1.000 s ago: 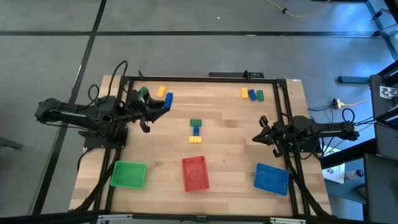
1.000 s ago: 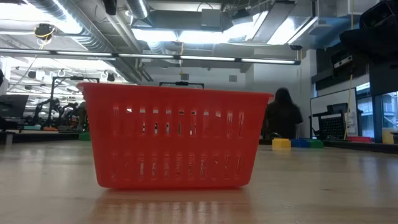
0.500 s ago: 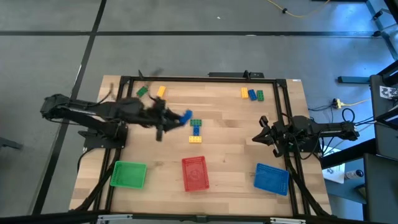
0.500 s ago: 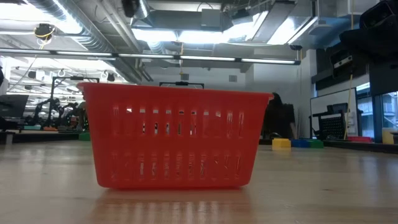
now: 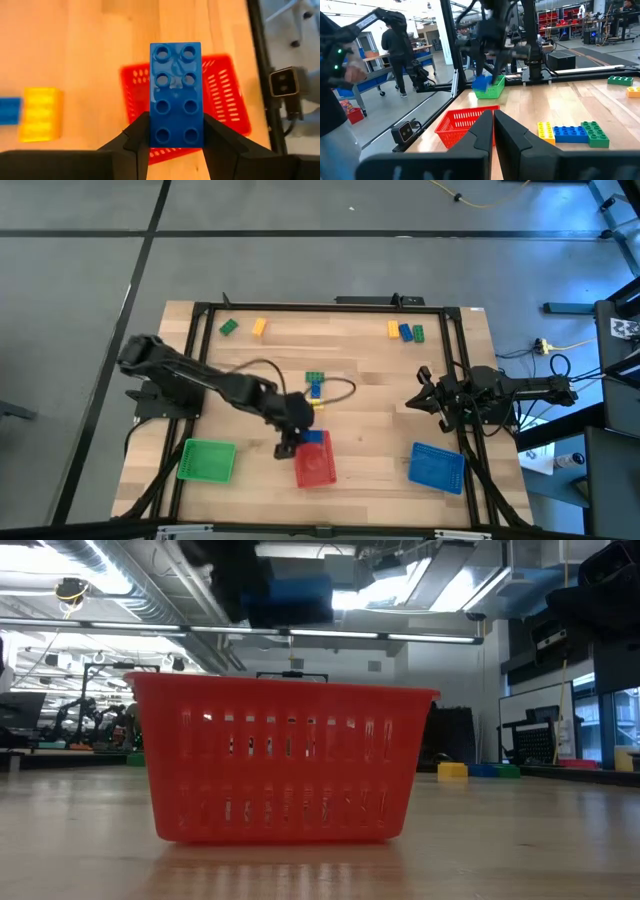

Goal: Sort & place blocks by color
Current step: Put the top left blue game piece into the red bin

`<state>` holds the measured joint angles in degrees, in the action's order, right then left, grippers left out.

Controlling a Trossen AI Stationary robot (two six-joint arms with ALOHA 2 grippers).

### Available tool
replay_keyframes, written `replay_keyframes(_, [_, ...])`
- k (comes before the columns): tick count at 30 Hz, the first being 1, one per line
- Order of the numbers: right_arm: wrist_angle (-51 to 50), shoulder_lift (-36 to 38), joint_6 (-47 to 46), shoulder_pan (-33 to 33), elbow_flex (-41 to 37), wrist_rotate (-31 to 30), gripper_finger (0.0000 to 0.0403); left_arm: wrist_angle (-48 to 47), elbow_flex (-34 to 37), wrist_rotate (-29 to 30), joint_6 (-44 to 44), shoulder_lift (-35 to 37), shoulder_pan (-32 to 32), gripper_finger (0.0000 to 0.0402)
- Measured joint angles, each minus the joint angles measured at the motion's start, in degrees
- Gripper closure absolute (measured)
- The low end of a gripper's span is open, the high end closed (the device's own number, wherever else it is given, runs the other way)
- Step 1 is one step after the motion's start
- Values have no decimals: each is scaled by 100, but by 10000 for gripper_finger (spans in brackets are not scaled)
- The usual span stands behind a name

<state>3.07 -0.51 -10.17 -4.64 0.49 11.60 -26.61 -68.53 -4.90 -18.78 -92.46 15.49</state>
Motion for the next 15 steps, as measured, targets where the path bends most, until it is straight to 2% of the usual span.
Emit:
replay_keyframes(8, [0,2,-2,0,0,0,383,301,2,387,-671,-870,379,272])
replay_keyframes(15, [0,2,0,2,0,0,383,557,6,535,-1114,-1255,536,272])
